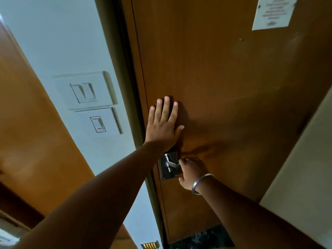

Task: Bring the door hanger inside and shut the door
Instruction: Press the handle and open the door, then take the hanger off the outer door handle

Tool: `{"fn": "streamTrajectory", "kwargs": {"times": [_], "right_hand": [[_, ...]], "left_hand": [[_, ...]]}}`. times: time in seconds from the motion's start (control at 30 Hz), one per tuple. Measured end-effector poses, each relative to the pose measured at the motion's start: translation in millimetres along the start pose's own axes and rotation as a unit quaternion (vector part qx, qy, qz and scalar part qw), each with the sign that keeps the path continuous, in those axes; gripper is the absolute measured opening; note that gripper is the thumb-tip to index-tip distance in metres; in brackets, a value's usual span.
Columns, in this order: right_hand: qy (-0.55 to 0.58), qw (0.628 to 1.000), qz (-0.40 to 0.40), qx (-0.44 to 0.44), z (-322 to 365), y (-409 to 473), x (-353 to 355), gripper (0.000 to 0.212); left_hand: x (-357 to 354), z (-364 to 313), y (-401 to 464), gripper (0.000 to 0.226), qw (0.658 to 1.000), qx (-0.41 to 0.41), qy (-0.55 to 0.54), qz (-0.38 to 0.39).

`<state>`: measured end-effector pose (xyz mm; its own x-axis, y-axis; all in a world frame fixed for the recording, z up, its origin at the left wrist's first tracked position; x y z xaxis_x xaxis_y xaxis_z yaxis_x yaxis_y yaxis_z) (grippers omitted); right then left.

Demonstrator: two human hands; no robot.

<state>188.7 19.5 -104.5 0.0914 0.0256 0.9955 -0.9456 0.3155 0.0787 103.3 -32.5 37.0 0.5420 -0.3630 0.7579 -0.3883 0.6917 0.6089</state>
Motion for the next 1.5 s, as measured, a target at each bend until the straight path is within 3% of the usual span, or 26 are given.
{"fn": "streamTrajectory", "kwargs": {"times": [0.23,0.47,0.73,0.9,1.23,1.37,1.5], "right_hand": [[-0.025,0.996,0.005,-0.088,7.4,-69.6,5.4,0.054],[-0.036,0.985,0.022,-0.169,2.3,-136.9,11.0,0.055],[-0.078,0.981,0.022,-0.176,-13.9,-223.4,27.4,0.051],[-0.056,0.977,0.006,-0.207,-26.9,-282.9,52.8,0.049],[-0.033,0.949,-0.169,-0.263,-30.8,-372.8,156.6,0.054],[-0.007,0.91,-0.291,-0.295,-14.7,-395.0,218.7,0.061],[-0.032,0.844,-0.439,-0.307,19.4,-410.1,286.6,0.072]], "left_hand": [[41.8,-12.2,-55.2,0.068,0.98,-0.183,-0.002,-0.075],[90.2,-37.4,-105.9,0.062,0.939,-0.301,0.006,-0.167],[122.9,-61.8,-149.2,0.067,0.872,-0.413,0.031,-0.261],[107.8,-75.7,-187.2,0.059,0.874,-0.438,-0.036,-0.21],[53.8,-127.5,-233.0,0.078,0.893,-0.428,-0.139,-0.004],[23.3,-150.9,-224.4,0.081,0.891,-0.43,-0.145,0.037],[8.9,-183.6,-209.2,0.094,0.877,-0.437,-0.184,0.075]]}}
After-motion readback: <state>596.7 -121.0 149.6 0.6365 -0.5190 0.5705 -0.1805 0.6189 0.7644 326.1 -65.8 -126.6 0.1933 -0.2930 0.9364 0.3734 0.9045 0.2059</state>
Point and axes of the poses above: each hand's wrist, its own y-axis towards the middle knuckle, its own x-axis out of the back of the hand, z = x × y, the point moved 7 cm from there along y, towards the middle knuckle, and after that the axes turned 3 degrees about -x, right-handed, at the moved point
